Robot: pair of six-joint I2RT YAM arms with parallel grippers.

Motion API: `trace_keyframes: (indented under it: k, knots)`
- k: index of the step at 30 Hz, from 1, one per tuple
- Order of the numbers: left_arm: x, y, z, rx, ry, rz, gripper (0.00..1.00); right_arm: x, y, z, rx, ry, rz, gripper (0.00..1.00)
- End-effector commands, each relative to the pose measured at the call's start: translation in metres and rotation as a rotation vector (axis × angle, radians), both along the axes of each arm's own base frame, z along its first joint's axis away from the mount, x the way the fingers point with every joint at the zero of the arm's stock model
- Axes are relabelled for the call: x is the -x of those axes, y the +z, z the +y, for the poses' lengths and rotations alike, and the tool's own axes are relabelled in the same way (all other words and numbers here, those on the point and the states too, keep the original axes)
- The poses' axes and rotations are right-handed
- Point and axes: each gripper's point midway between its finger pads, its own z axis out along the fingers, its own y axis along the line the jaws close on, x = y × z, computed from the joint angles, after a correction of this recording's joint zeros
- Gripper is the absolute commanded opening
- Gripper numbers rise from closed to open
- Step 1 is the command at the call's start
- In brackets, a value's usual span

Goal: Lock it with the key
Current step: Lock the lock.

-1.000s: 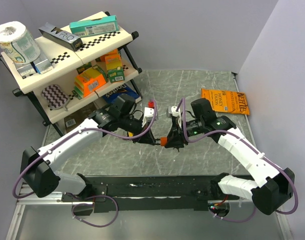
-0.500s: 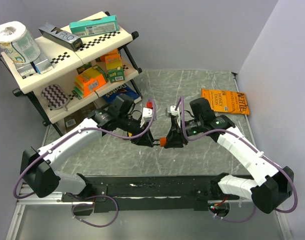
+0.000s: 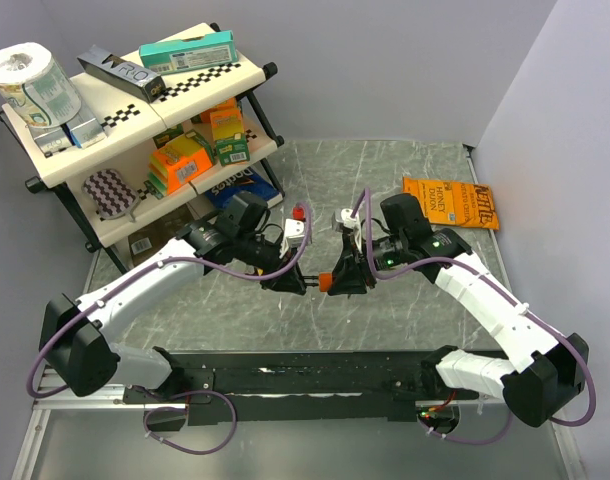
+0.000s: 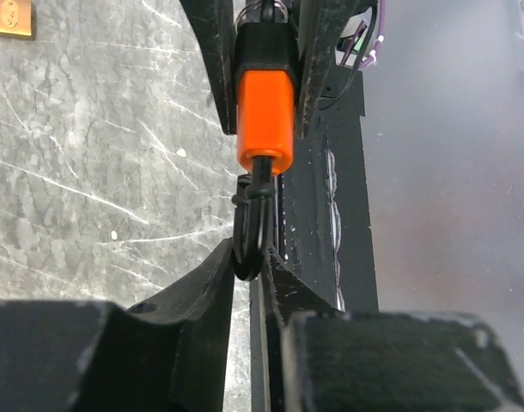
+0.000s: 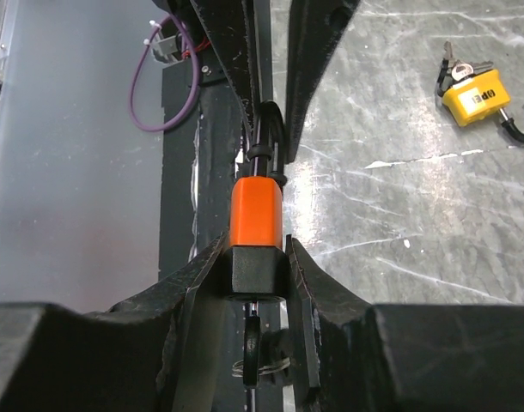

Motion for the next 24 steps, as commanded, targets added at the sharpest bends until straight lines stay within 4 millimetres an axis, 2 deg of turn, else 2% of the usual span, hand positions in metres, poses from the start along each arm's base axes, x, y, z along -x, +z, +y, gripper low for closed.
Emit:
trace_keyframes:
  k: [1,5,6,7,10,18,24]
  knots:
    - [0.004,0.025,-0.004,0.095,-0.04,-0.064,0.2,-0.002,0.025,0.009,-0.071,0.03,-0.041,0.0]
    - [0.007,0.024,-0.006,0.094,-0.051,-0.062,0.19,-0.004,0.025,0.009,-0.069,0.021,-0.038,0.0]
    - [0.008,0.024,-0.005,0.096,-0.053,-0.064,0.16,-0.004,0.025,0.009,-0.068,0.019,-0.038,0.0]
    - [0.008,0.025,-0.006,0.097,-0.054,-0.06,0.07,-0.005,0.025,0.009,-0.068,0.019,-0.041,0.0]
    - [0.011,0.028,-0.007,0.105,-0.061,-0.043,0.01,-0.009,0.025,0.01,-0.062,0.004,-0.048,0.0]
    - [0.011,0.045,-0.022,0.177,-0.046,0.012,0.01,-0.009,0.031,0.016,-0.088,0.024,-0.035,0.0]
    - [0.017,0.06,-0.036,0.216,-0.076,0.051,0.01,-0.004,0.027,0.021,-0.085,0.048,-0.022,0.0]
